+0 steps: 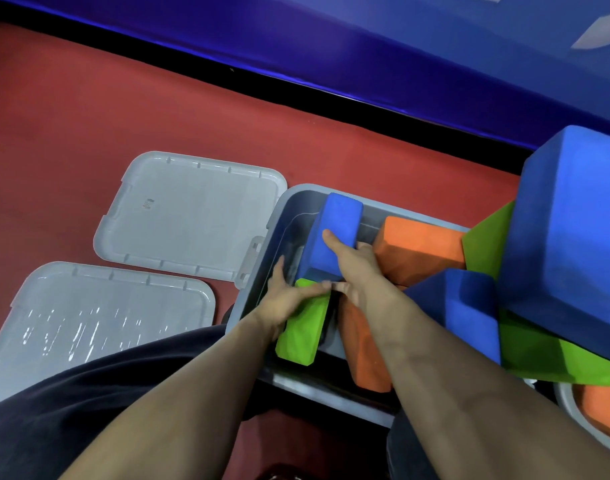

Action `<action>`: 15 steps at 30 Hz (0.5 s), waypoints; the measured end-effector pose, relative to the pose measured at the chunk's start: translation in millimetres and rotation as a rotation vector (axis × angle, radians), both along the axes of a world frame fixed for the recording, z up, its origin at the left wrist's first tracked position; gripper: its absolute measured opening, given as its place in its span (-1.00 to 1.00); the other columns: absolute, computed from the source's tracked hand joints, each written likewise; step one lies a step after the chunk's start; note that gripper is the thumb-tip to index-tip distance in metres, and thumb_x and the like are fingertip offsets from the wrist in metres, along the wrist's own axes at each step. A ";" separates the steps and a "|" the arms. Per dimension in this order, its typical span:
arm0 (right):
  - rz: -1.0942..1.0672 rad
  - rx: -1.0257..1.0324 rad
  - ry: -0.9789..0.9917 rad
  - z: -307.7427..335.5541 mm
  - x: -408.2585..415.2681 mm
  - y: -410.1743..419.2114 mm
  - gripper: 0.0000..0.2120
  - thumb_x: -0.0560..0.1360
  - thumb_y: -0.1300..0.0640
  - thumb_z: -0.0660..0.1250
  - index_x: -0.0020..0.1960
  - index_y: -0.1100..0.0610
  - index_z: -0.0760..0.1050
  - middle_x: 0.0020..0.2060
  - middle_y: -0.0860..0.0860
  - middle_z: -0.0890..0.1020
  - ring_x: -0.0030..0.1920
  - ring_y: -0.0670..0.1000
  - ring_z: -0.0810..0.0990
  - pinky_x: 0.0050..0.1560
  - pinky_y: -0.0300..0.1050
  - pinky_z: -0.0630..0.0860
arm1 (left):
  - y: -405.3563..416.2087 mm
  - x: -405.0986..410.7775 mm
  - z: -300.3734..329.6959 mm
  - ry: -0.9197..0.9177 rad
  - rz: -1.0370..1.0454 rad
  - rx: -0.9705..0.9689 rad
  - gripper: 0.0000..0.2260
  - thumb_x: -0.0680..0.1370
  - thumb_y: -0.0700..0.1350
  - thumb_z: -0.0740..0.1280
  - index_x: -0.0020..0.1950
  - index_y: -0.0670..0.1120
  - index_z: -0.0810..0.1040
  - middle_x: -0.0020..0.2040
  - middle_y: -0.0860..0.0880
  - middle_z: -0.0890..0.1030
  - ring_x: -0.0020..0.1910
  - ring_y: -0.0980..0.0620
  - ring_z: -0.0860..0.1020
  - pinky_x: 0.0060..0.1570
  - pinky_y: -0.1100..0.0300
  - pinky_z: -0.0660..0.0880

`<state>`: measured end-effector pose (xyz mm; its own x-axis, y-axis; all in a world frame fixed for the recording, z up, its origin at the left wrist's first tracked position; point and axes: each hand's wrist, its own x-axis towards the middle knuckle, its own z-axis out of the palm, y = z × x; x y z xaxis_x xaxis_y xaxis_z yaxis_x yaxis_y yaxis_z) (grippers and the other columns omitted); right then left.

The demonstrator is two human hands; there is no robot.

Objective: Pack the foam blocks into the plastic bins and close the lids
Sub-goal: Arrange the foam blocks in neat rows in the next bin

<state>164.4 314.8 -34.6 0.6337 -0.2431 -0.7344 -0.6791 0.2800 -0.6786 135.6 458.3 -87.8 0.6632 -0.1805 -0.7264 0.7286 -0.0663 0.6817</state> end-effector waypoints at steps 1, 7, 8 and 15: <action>0.000 0.006 -0.012 -0.5 0.3 0.3 -0.50 0.36 -0.14 0.56 0.17 0.06 0.53 0.06 0.03 0.72 0.04 0.11 0.72 0.01 0.28 0.66 | -3.5 3.8 5.1 -0.048 0.014 -0.044 0.21 0.13 0.24 0.70 0.61 0.25 0.06 0.54 0.06 0.31 0.38 0.00 0.50 0.35 -0.06 0.49; 0.068 -0.073 0.021 0.4 4.8 4.4 -0.40 0.25 -0.20 0.50 0.21 0.03 0.53 0.01 0.01 0.72 -0.03 0.10 0.73 0.05 0.25 0.65 | -13.6 9.1 17.1 -0.072 0.067 -0.207 -0.27 0.39 0.25 0.54 0.48 0.05 0.43 0.27 0.01 0.65 0.23 0.01 0.64 0.38 -0.06 0.46; 0.077 -0.091 0.032 -0.1 4.9 5.6 -0.33 0.18 -0.24 0.49 0.22 0.01 0.51 0.02 0.00 0.71 -0.03 0.10 0.73 0.06 0.26 0.64 | -13.2 11.5 18.3 -0.069 0.076 -0.187 -0.28 0.40 0.28 0.52 0.46 0.03 0.45 0.26 0.00 0.66 0.22 0.01 0.65 0.36 -0.06 0.47; 0.125 -0.224 0.070 -28.7 7.0 7.1 -0.31 0.12 -0.28 0.52 0.12 0.07 0.55 0.01 0.03 0.72 -0.03 0.11 0.72 0.07 0.17 0.66 | -12.8 9.2 13.5 -0.044 0.084 -0.117 -0.68 0.62 0.06 0.35 0.30 -0.07 0.60 0.10 -0.07 0.73 0.11 -0.04 0.69 0.24 0.00 0.57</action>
<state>171.4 321.9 -63.3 0.6186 -0.3275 -0.7142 -0.7462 0.0396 -0.6645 144.8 445.5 -74.3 0.7105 -0.2044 -0.6733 0.6972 0.0754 0.7128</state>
